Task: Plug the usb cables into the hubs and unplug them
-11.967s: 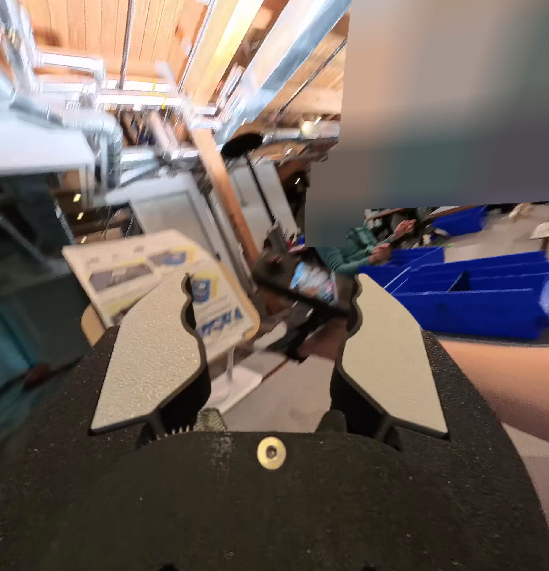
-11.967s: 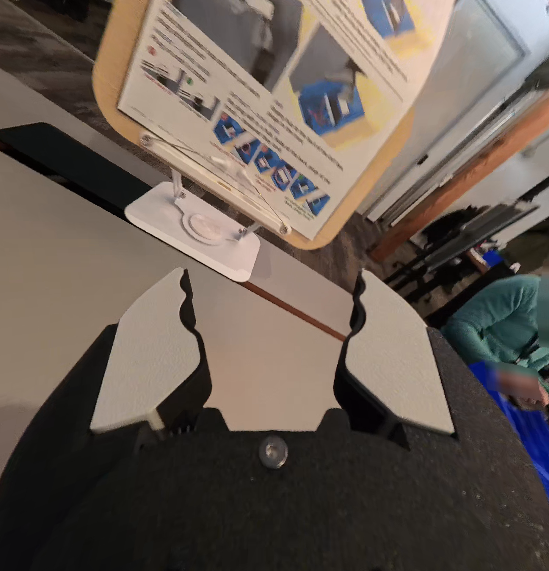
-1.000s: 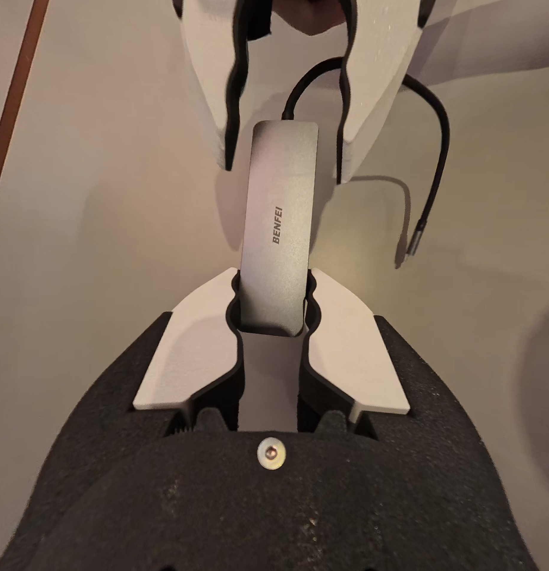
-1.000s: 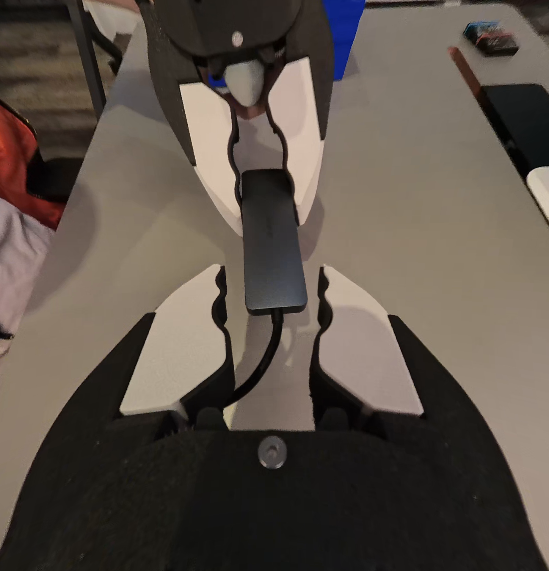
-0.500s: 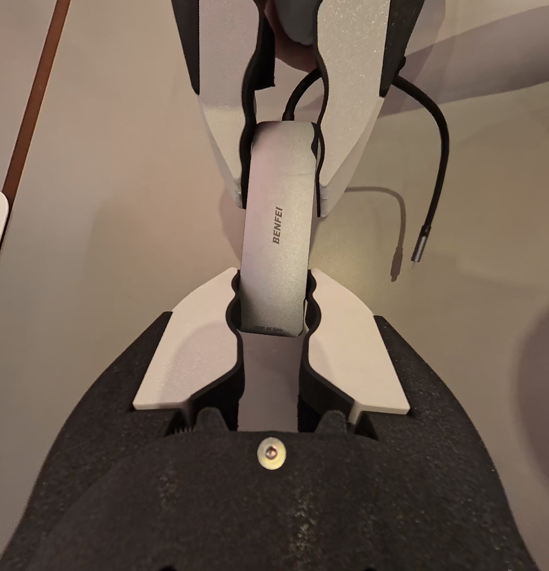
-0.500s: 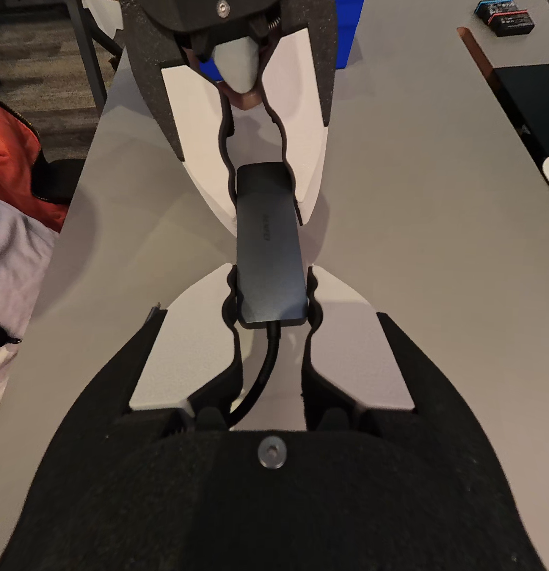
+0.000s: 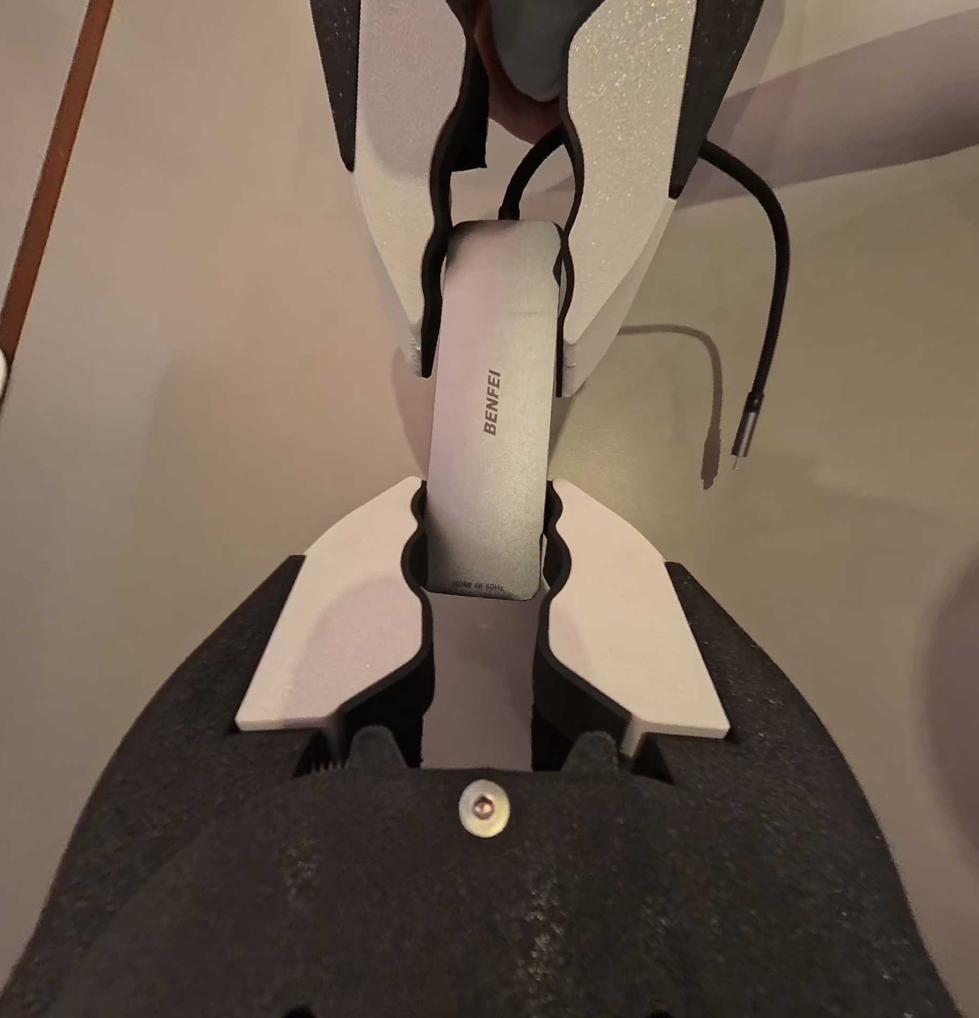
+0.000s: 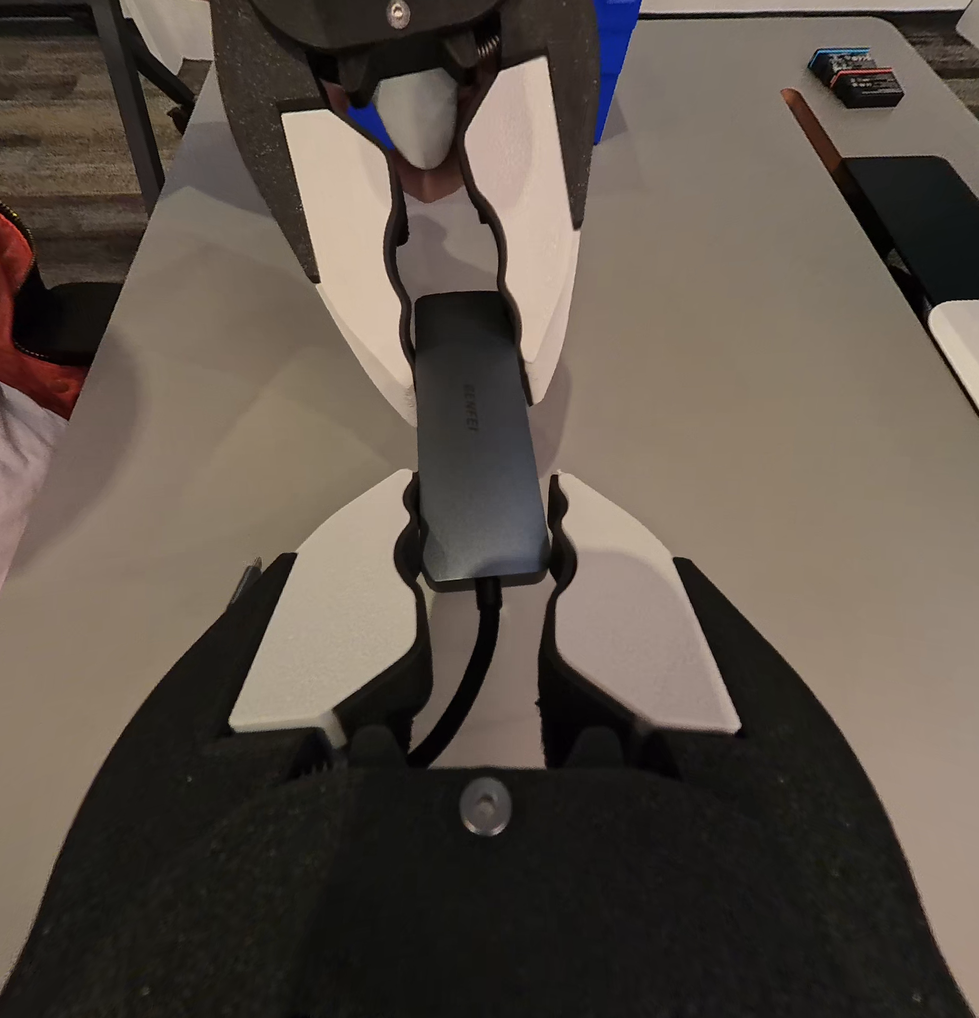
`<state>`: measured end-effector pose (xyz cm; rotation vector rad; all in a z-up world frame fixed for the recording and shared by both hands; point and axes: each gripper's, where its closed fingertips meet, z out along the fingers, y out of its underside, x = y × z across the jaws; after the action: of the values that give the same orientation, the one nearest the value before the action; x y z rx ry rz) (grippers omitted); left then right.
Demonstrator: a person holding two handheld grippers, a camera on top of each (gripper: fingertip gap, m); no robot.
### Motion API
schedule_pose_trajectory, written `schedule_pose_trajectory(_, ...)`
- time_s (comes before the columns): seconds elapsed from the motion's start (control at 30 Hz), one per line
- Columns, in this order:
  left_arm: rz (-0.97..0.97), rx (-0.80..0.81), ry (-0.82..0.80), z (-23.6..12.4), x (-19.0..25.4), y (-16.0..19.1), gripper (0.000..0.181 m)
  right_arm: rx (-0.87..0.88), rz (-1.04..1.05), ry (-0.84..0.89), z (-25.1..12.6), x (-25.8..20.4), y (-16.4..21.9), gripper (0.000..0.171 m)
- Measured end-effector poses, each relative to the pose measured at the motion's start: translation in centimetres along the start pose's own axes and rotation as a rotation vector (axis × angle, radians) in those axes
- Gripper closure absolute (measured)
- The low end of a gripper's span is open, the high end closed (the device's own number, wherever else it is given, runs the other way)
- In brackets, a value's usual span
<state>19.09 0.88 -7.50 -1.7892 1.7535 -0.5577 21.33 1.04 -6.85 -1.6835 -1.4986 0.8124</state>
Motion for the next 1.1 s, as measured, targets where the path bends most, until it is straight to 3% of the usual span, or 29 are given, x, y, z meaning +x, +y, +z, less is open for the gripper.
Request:
schedule_pose_trajectory(0.17,-0.028,-0.018,-0.063,-0.6,-0.8,0.9,0.119,0.022,0.031,0.01,-0.4,0.4,0.5,0.128)
schedule_pose_trajectory(0.27,-0.096,-0.005,-0.107,-2.6,-1.2,2.1,0.119,0.042,0.041,0.035,-1.0,0.7,0.9,0.128)
schedule_pose_trajectory(0.43,-0.285,0.088,-0.332,-12.6,-3.7,5.5,0.126,0.085,0.076,0.085,-2.7,1.5,1.7,0.128)
schedule_pose_trajectory(0.57,-0.455,-0.026,-0.551,-23.2,-4.8,13.6,0.123,0.119,0.096,0.118,-4.1,2.0,1.9,0.128)
schedule_pose_trajectory(0.7,-0.628,-0.31,-0.683,-29.6,-3.8,25.0,0.122,0.139,0.108,0.145,-4.8,2.6,1.8,0.128)
schedule_pose_trajectory(0.87,-0.882,-0.367,-0.658,-30.3,-2.5,33.2,0.129,0.174,0.132,0.179,-5.0,3.5,1.0,0.128)
schedule_pose_trajectory(1.0,-1.063,-0.252,-0.622,-29.7,-3.1,35.5,0.135,0.193,0.151,0.202,-4.9,4.1,0.2,0.128)
schedule_pose_trajectory(1.1,-1.037,-0.286,-0.612,-30.1,-3.0,36.8,0.135,0.195,0.164,0.215,-4.8,4.5,0.0,0.128)
